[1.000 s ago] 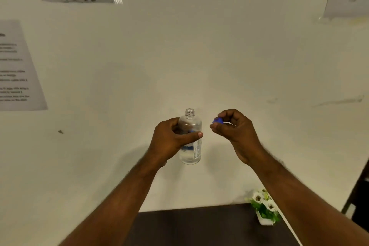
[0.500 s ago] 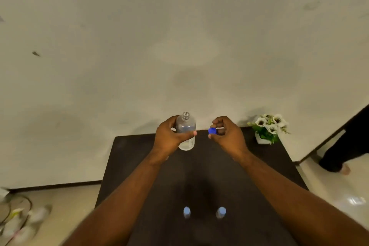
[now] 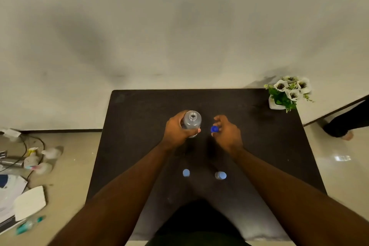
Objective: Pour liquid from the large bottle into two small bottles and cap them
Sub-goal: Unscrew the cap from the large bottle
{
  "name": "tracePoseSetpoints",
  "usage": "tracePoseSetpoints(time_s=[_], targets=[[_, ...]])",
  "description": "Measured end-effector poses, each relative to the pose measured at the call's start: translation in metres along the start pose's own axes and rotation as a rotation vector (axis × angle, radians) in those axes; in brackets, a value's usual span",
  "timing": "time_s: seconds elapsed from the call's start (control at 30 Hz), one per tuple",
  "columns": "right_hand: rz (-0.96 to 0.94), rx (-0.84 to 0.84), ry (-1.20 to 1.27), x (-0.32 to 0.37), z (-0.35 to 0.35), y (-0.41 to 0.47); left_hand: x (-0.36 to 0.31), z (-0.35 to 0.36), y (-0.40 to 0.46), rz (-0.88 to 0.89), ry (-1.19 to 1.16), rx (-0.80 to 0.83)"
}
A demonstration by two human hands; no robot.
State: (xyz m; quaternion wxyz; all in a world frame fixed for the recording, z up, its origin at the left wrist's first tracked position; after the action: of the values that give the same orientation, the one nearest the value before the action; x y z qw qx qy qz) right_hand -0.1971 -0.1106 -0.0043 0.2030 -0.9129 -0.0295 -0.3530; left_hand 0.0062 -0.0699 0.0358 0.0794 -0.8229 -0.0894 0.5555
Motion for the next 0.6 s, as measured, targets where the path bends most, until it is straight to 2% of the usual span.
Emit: tracePoseSetpoints(time_s=[0.3,0.6], targets=[[0.018,0.055,-0.202,-0.02,0.027,0.013,0.032,0.016,0.011,-0.072,0.005,0.075],[0.068,0.078,-0.19,-0.042,0.042,0.021,0.053,0.022,0.016,-0.125,-0.01,0.082]])
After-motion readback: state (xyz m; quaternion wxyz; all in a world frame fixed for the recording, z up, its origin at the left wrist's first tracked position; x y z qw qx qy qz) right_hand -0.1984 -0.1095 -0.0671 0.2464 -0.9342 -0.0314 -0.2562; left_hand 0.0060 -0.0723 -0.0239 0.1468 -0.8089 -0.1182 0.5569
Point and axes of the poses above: each hand's wrist, its own y-axis towards the middle knuckle, its own z-axis out of the palm, x = y × z, the point moved 8 cm from there along y, towards the middle knuckle, and after that the axes turned 4 degrees about x, right-handed, at the moved point
